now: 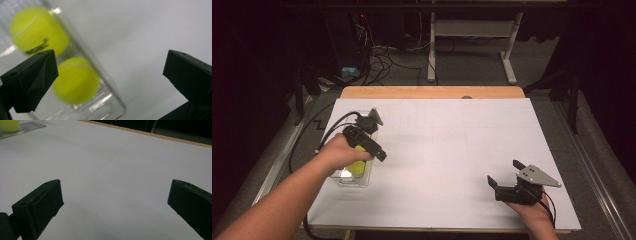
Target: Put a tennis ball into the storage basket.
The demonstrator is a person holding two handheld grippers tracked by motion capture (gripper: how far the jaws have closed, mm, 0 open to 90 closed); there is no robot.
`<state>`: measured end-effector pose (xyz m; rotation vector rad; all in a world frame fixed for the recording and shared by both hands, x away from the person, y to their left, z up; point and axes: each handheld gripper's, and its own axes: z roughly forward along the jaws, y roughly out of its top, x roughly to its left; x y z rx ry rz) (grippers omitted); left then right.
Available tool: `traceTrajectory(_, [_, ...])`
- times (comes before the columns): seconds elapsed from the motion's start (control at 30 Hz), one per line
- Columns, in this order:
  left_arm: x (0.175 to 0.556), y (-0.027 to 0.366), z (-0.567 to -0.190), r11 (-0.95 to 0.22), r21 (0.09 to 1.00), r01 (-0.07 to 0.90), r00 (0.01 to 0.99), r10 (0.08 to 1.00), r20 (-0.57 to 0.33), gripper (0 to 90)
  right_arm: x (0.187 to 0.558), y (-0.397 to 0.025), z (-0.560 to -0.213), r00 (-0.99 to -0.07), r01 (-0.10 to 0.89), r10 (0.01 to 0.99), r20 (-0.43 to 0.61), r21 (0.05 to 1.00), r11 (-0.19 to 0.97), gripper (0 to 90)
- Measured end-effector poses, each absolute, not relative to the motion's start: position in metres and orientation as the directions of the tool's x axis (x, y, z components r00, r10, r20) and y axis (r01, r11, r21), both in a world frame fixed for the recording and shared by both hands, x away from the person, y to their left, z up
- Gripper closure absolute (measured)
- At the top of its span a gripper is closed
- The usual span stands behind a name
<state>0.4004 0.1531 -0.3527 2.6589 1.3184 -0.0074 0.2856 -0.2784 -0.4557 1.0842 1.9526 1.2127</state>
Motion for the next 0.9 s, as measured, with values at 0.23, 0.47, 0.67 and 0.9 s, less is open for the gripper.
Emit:
traceTrajectory(0.23, [0.397,0.1,-0.366,-0.651,0.209,0.729,0.68,0.723,-0.122,0.6,0.285,-0.277,-0.456,-0.498,0.33,0.865,-0.061,0.909,0.254,0.0])
traceTrajectory(0.47, [0.388,0.074,-0.395,-0.665,0.283,0.691,0.715,0.686,-0.133,0.6,0.284,-0.278,-0.455,-0.5,0.323,0.863,-0.068,0.91,0.259,0.0])
traceTrajectory(0.67, [0.376,0.081,-0.419,-0.574,0.45,0.685,0.696,0.697,-0.171,0.6,0.283,-0.276,-0.456,-0.503,0.325,0.862,-0.069,0.908,0.263,0.0])
traceTrajectory(0.9, [0.361,0.099,-0.447,-0.373,0.644,0.668,0.654,0.707,-0.269,0.1,0.283,-0.272,-0.456,-0.515,0.323,0.854,-0.068,0.908,0.267,0.0])
